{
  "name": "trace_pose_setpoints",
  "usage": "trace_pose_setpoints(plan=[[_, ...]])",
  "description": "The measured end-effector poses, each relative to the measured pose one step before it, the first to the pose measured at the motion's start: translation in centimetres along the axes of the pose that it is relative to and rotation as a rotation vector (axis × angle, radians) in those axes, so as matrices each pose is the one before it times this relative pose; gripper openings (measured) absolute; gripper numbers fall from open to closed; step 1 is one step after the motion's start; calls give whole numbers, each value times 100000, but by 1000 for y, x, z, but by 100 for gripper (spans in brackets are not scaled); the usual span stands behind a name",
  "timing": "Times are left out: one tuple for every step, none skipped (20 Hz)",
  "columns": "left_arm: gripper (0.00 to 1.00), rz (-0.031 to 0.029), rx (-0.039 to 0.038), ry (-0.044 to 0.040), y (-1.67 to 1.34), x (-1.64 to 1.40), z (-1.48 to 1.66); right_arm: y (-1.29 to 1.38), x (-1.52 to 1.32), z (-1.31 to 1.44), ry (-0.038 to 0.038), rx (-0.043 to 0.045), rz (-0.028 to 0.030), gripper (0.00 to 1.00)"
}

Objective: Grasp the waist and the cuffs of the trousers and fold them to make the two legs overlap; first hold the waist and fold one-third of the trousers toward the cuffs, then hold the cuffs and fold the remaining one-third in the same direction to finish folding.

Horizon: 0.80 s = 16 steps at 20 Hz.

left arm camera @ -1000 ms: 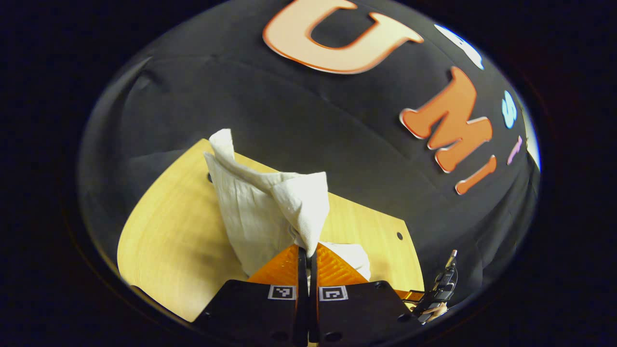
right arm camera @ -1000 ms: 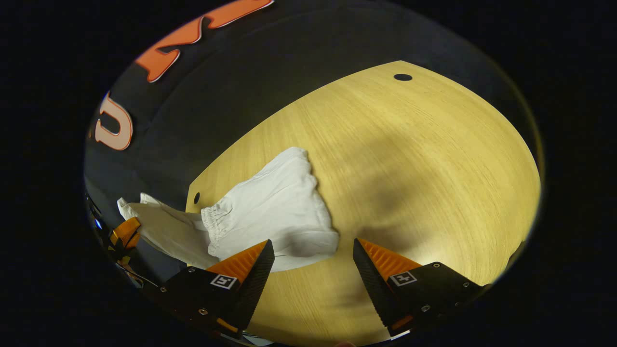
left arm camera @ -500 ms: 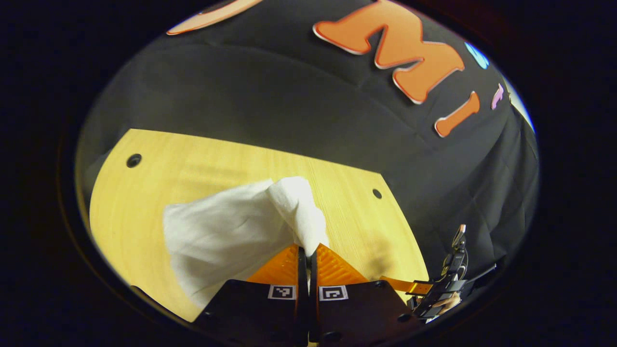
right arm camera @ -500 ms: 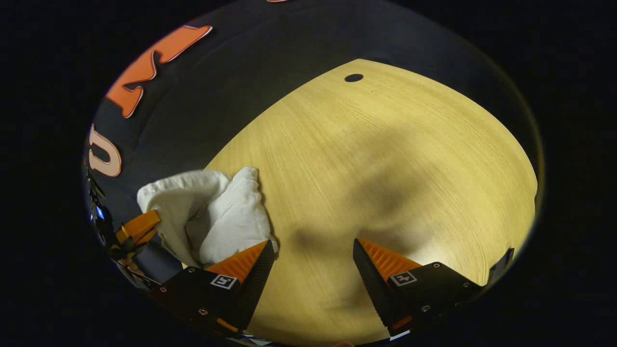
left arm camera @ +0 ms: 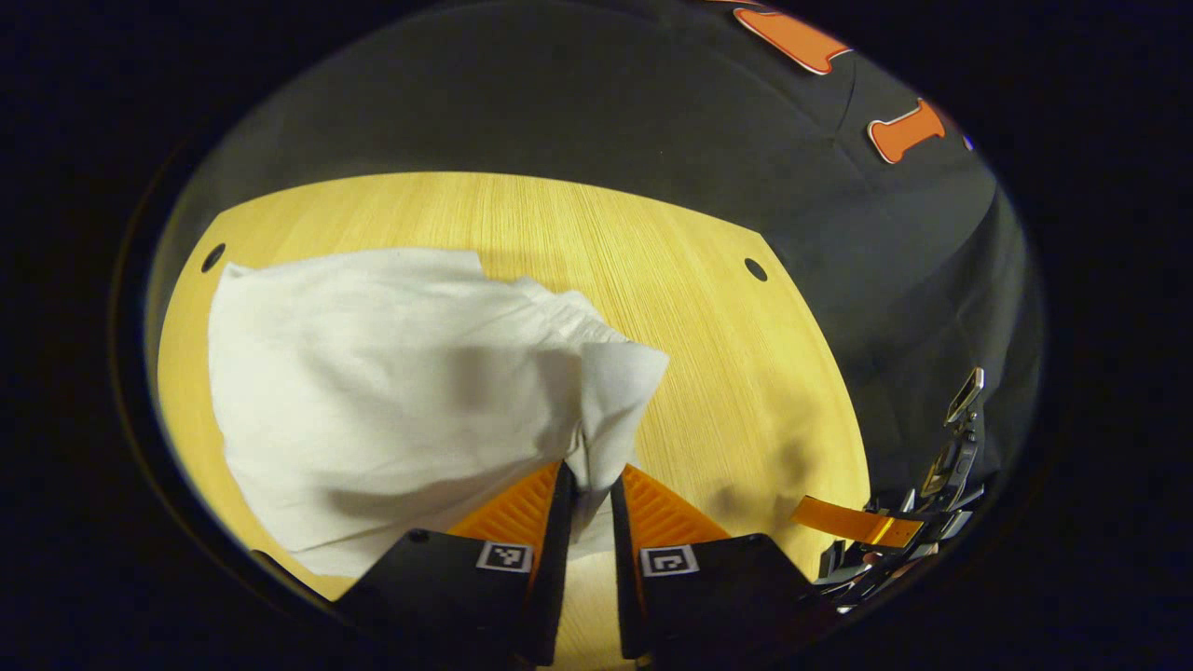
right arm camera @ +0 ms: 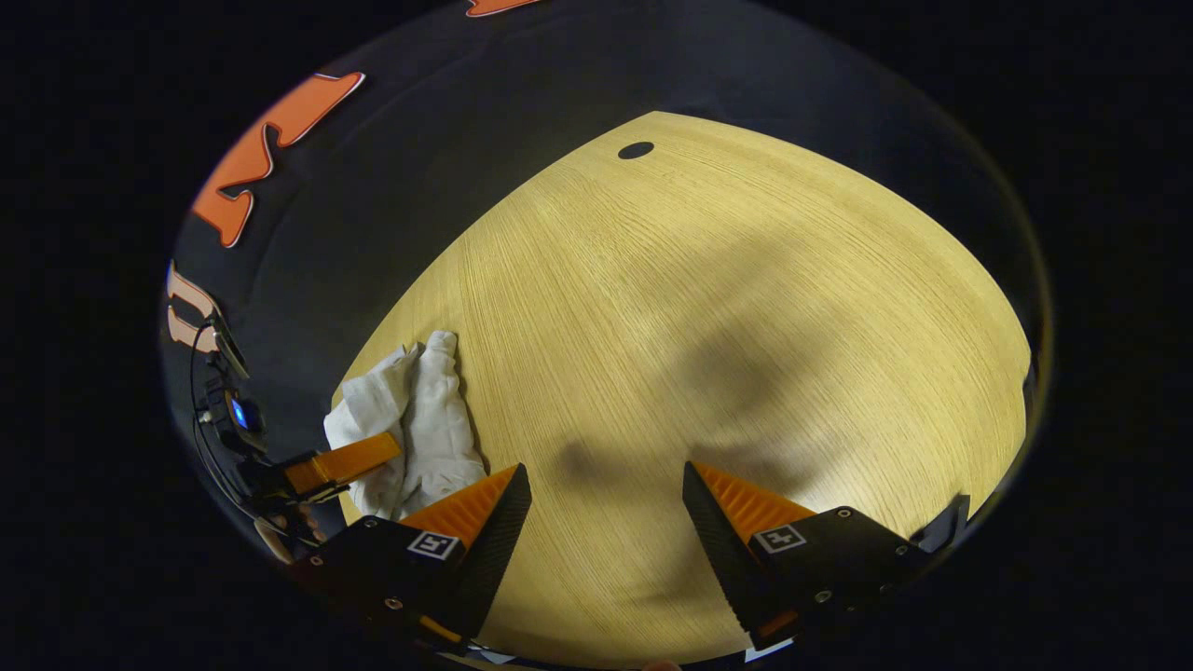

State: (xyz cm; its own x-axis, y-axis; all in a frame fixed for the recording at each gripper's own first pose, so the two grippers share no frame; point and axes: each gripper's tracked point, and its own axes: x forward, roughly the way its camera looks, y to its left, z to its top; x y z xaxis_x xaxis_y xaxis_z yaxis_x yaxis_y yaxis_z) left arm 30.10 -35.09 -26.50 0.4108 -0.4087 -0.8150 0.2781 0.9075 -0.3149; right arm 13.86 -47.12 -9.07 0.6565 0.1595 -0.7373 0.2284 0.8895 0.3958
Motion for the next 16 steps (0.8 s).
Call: trace_pose_setpoints(plan=[[30,-1649,-344,31,-494,222,-309,49,-1,57,48,-1184,-90,99],[53,-3917,-192,-143,-1015,-169,-238,169,30,63,-367,-1209,-11,99],[77,-1246,1081,-1588,-416,-582,51,215,39,40,-186,-1133,126,98],[100,893,2118,-1327,-137,-249,72,321,124,102,-330,-1046,177,99],[100,1298,1451,-1453,188,-319,29,245,-117,217,-629,-1456,-61,99],[100,697,666,-1562,62,-510,196,208,-327,434,-839,-1603,130,99],[100,736,283,-2119,58,-852,296,255,-293,520,-1487,-2178,163,99],[96,1862,1204,-3520,426,-999,498,473,-305,675,-1964,-2629,1,98],[96,2995,3209,-5118,684,-1161,890,442,-478,853,-2283,-3199,42,98],[100,3528,4625,-5449,812,-1136,1318,412,-487,873,-2385,-3200,-330,99],[100,3711,4343,-5772,807,-1330,1446,438,-381,1040,-2521,-2890,-23,99],[100,3057,3389,-5381,706,-1333,1435,691,-338,1089,-2748,-2520,395,99],[96,2255,2253,-5235,435,-1127,1211,601,-465,1109,-2876,-2180,936,98],[100,2190,1901,-4926,74,-1051,1068,742,-499,1180,-3295,-2053,839,99],[96,2947,2083,-4701,175,-877,1055,703,-393,1151,-3521,-2235,961,99],[96,2984,2462,-4876,22,39,412,785,-331,1076,-3685,-2673,776,98]])
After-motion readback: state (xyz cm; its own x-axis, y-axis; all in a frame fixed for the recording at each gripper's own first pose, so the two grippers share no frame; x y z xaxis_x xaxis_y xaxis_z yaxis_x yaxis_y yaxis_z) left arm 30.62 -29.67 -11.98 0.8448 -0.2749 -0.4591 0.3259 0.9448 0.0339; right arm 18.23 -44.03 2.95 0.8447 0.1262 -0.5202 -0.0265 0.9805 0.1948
